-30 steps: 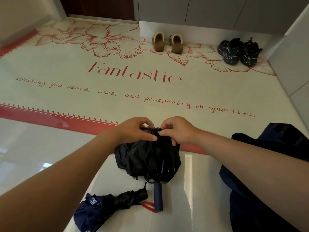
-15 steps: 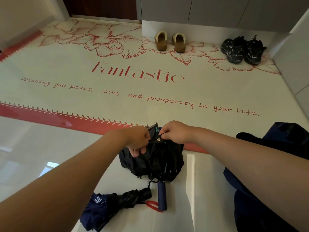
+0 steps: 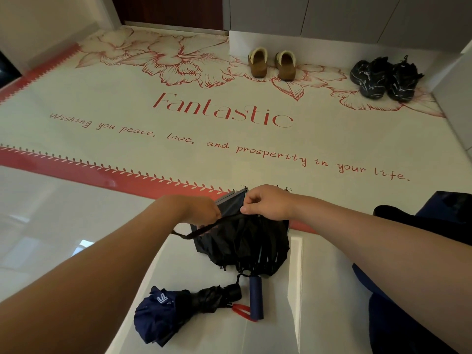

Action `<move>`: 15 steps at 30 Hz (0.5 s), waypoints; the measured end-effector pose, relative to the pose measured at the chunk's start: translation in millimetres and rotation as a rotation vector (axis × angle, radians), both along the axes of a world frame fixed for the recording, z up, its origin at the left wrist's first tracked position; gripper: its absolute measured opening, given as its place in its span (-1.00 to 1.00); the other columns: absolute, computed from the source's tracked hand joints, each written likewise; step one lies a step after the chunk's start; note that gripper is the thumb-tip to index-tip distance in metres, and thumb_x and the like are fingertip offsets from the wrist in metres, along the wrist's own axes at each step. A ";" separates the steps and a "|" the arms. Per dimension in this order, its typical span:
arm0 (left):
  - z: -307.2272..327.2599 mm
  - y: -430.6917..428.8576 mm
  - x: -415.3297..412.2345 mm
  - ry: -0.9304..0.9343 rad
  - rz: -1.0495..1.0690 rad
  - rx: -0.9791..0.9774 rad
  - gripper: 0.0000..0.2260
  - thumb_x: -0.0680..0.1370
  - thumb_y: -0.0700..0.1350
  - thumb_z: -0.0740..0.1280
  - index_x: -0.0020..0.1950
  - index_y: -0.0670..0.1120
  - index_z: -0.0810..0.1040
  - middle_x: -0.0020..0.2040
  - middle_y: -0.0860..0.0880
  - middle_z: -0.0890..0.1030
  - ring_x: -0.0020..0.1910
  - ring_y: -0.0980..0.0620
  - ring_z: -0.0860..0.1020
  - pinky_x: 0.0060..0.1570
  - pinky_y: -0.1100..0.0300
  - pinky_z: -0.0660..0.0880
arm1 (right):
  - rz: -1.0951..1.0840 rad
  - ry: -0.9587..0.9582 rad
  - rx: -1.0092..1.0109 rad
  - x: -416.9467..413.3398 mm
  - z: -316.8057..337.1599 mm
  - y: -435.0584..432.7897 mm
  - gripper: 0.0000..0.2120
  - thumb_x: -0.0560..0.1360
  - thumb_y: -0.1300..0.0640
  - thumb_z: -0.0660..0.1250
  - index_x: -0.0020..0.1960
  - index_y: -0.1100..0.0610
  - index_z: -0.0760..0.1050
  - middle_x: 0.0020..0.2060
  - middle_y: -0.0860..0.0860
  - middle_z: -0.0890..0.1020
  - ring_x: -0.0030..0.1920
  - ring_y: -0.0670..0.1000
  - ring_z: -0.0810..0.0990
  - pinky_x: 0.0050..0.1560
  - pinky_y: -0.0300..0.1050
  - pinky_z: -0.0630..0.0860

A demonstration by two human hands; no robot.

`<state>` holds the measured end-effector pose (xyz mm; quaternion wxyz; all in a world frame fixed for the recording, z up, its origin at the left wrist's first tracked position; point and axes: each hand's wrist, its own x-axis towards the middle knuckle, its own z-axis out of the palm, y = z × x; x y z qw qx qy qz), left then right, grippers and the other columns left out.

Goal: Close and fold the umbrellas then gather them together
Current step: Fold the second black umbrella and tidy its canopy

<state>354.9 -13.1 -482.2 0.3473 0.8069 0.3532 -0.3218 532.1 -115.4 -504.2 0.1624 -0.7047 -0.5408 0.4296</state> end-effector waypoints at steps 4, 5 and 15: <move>-12.4 9.6 -12.7 -0.013 0.158 -0.005 -0.79 0.62 -0.23 0.24 0.10 -0.26 0.64 0.06 -0.16 0.68 0.10 -0.12 0.63 0.16 0.16 0.50 | 0.006 -0.026 0.017 -1.3 -1.8 0.7 -0.78 0.58 0.03 0.39 -0.24 -0.02 0.51 -0.21 -0.06 0.60 -0.20 -0.06 0.53 -0.11 -0.15 0.43; -13.6 10.2 -12.8 -0.106 0.319 -0.106 -0.81 0.60 -0.26 0.25 0.09 -0.26 0.64 0.07 -0.17 0.67 0.09 -0.12 0.63 0.18 0.14 0.51 | 0.000 -0.016 0.022 -1.4 -2.4 0.4 -0.77 0.58 0.04 0.39 -0.24 -0.02 0.51 -0.26 -0.09 0.57 -0.23 -0.10 0.50 -0.15 -0.19 0.40; -18.3 -5.1 1.5 -0.454 0.437 -0.125 -0.81 0.57 -0.14 0.35 -0.24 -0.13 0.57 -0.37 -0.03 0.60 -0.38 0.04 0.53 -0.29 0.25 0.48 | -0.276 0.067 0.177 -4.5 -18.8 -3.3 -0.94 0.55 0.03 0.41 -0.02 0.00 0.59 -0.02 -0.04 0.60 -0.01 -0.03 0.59 0.05 -0.12 0.51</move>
